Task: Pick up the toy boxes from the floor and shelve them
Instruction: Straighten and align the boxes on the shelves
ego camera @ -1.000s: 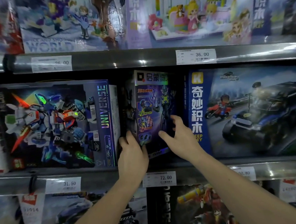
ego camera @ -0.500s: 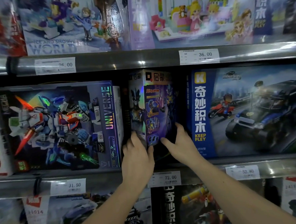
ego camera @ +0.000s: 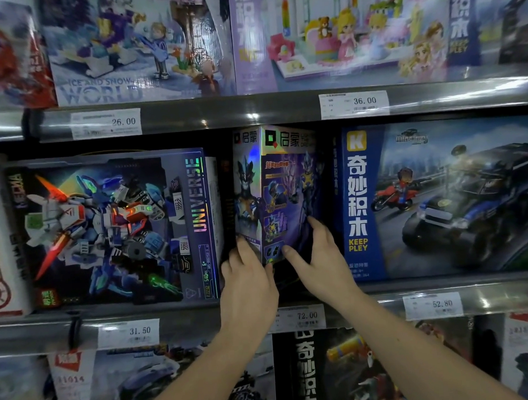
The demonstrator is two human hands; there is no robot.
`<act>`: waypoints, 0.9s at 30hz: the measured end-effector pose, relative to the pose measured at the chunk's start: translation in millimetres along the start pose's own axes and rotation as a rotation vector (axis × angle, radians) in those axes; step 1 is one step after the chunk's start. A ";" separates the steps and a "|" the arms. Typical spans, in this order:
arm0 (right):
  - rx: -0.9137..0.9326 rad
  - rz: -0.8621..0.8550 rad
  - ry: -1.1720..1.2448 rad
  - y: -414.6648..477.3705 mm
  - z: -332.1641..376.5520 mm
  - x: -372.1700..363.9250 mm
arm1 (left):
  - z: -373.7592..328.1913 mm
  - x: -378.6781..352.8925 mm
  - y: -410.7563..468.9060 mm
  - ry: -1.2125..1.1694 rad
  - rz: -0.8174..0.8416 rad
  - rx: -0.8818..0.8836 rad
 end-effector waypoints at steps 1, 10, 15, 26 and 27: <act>0.005 -0.001 -0.006 -0.5 -0.2 0.1 | 1.5 0.3 0.7 0.002 -0.003 0.001; 0.036 -0.099 -0.123 -3.2 2.9 7.0 | 7.4 0.9 1.1 0.102 0.022 0.021; 0.026 -0.140 -0.212 1.5 9.6 13.0 | 7.6 3.5 -1.4 0.161 0.009 0.015; -0.162 -0.115 -0.214 2.0 14.1 10.3 | 14.2 16.9 -9.0 0.209 -0.047 -0.070; -0.167 -0.129 -0.195 1.9 14.2 10.5 | 15.7 19.0 -9.5 0.214 -0.072 -0.108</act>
Point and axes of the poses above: each hand's wrist, its own y-axis towards the middle knuckle, its own x-axis out of the back of the hand, z = x × y, the point moved 1 cm from there along y, towards the middle knuckle, and after that the axes turned 10 degrees about y, right-handed, at the moved point
